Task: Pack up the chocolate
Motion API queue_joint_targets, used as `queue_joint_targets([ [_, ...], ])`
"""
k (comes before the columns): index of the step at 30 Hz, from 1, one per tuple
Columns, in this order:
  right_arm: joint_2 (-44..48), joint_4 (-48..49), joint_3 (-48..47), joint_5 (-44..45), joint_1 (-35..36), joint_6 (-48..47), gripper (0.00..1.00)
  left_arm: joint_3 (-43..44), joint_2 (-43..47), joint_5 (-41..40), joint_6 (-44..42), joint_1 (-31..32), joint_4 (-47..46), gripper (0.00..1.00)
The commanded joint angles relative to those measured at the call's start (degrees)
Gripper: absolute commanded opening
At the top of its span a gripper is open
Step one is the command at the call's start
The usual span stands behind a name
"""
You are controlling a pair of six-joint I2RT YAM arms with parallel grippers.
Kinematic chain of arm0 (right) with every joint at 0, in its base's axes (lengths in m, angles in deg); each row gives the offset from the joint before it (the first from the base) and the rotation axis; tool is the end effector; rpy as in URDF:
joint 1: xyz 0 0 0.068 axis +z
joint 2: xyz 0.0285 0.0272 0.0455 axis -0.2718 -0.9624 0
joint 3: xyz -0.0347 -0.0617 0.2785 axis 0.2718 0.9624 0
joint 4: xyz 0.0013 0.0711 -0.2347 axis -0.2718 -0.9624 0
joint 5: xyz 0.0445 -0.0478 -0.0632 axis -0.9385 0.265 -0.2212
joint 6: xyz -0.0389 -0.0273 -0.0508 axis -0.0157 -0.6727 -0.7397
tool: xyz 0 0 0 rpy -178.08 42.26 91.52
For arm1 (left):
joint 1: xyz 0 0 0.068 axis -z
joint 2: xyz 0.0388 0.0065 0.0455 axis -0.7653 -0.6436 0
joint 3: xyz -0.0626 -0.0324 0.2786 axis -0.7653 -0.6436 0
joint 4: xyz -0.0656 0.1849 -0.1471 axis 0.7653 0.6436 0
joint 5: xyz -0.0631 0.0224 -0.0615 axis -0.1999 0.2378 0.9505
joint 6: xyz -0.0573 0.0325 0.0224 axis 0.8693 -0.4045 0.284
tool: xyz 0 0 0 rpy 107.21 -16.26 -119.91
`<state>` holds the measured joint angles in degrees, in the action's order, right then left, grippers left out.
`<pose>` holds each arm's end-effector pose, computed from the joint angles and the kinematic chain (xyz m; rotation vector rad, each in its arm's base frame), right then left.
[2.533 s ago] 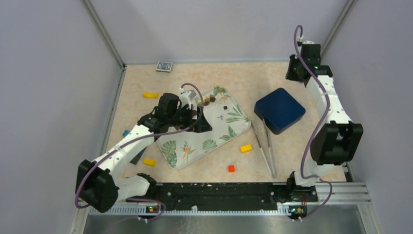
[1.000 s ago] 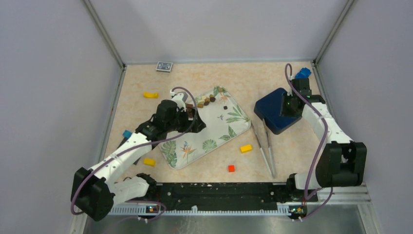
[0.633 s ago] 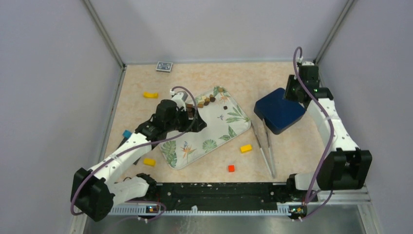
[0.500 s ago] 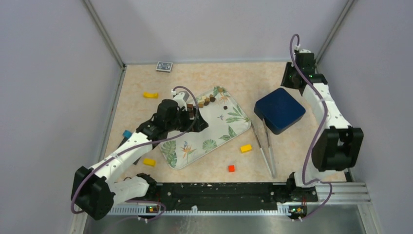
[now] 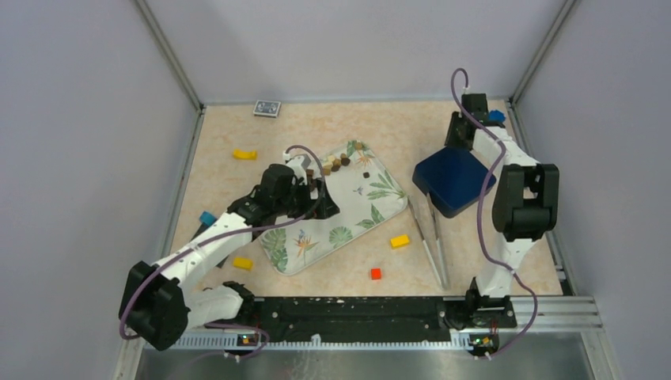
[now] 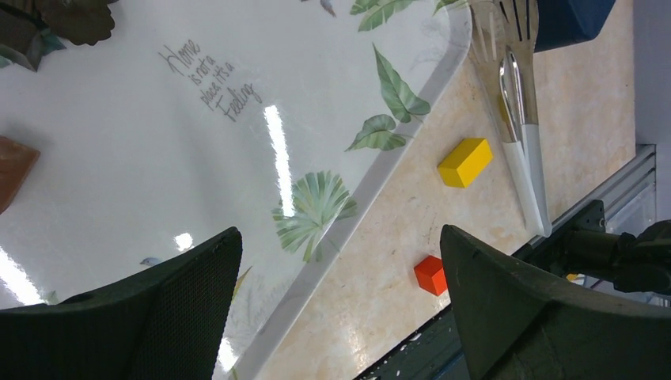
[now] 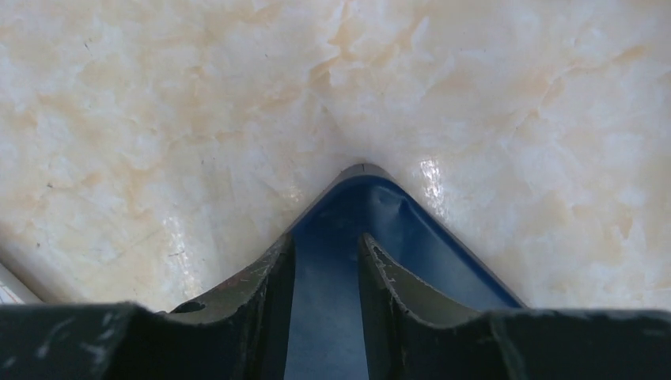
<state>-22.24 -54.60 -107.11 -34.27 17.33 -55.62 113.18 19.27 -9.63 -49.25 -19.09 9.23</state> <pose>0.4310 0.0054 0.2434 0.2914 2.3658 -0.0123 0.2046 -0.1384 0.2546 0.1324 2.3627 -0.8389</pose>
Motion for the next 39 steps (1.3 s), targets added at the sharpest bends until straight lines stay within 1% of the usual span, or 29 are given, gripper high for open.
queue_joint_targets([
  [1, 7.31, -0.24, 2.39, -0.07, -0.51, 0.37, 0.35, 0.28, 5.89, -1.45, -0.15, 0.22, 0.30, 0.99],
  [3, 14.96, 4.82, 6.46, -2.83, -0.46, -0.40, 0.36, 1.08, 7.58, -4.21, 0.31, 0.23, 2.15, 0.99],
  [5, 22.95, 9.90, 11.98, -2.47, -0.34, 0.00, 0.45, 1.26, 9.77, -5.47, -0.64, 0.26, 1.89, 0.99],
  [7, 29.25, 11.51, 15.58, -0.53, -0.35, 1.13, 0.52, 2.02, 11.71, -8.38, -1.21, 0.19, 2.54, 0.99],
  [9, 33.70, 9.66, 16.84, -2.39, -0.33, 0.37, 0.54, 2.89, 13.39, -11.73, -2.05, 0.19, 3.11, 0.99],
  [11, 37.01, 5.76, 17.29, -5.30, -0.26, -1.29, 0.55, 4.78, 15.07, -14.55, -3.39, 0.17, 4.73, 0.99],
  [13, 40.72, 1.75, 18.36, -5.51, -0.27, -1.21, 0.58, 6.70, 17.26, -17.34, -5.64, 0.15, 6.15, 0.99],
  [16, 45.73, 0.53, 22.30, -5.83, -0.24, -0.39, 0.59, 8.19, 20.77, -20.78, -8.93, 0.15, 7.20, 0.99],
  [18, 49.19, 1.22, 25.23, -7.82, -0.25, 0.17, 0.93, 8.12, 23.00, -21.28, -13.53, 0.13, 7.17, 0.99],
  [19, 50.70, 1.51, 26.30, -8.22, -0.17, 0.78, 0.95, 7.94, 24.41, -22.83, -15.43, 0.15, 7.20, 0.99],
  [21, 52.93, 1.08, 27.73, -8.28, -0.16, 1.19, 0.95, 9.03, 25.82, -25.28, -17.40, 0.16, 8.65, 0.99],
  [25, 55.76, 0.70, 29.99, -7.13, -0.16, 0.85, 0.96, 11.34, 25.94, -25.17, -20.04, 0.16, 12.40, 0.99],
  [28, 56.95, 1.06, 31.10, -7.33, -0.16, 0.72, 0.96, 12.08, 25.22, -28.69, -20.08, 0.17, 15.41, 0.99],
  [31, 57.03, 0.64, 30.46, -7.32, -0.16, -0.05, 0.96, 11.43, 26.06, -30.57, -18.39, 0.12, 16.20, 0.99],
  [34, 57.13, 0.58, 30.03, -6.96, -0.16, -0.55, 0.96, 10.02, 27.75, -30.34, -16.98, 0.15, 15.34, 0.99],
  [37, 57.58, 0.71, 29.58, -7.53, -0.16, -0.18, 0.96, 8.02, 29.05, -26.99, -18.13, 0.15, 13.49, 0.99],
  [39, 58.01, 0.75, 29.32, -7.64, -0.16, -0.12, 0.96, 7.09, 29.34, -26.14, -18.73, 0.16, 13.28, 0.99],
])
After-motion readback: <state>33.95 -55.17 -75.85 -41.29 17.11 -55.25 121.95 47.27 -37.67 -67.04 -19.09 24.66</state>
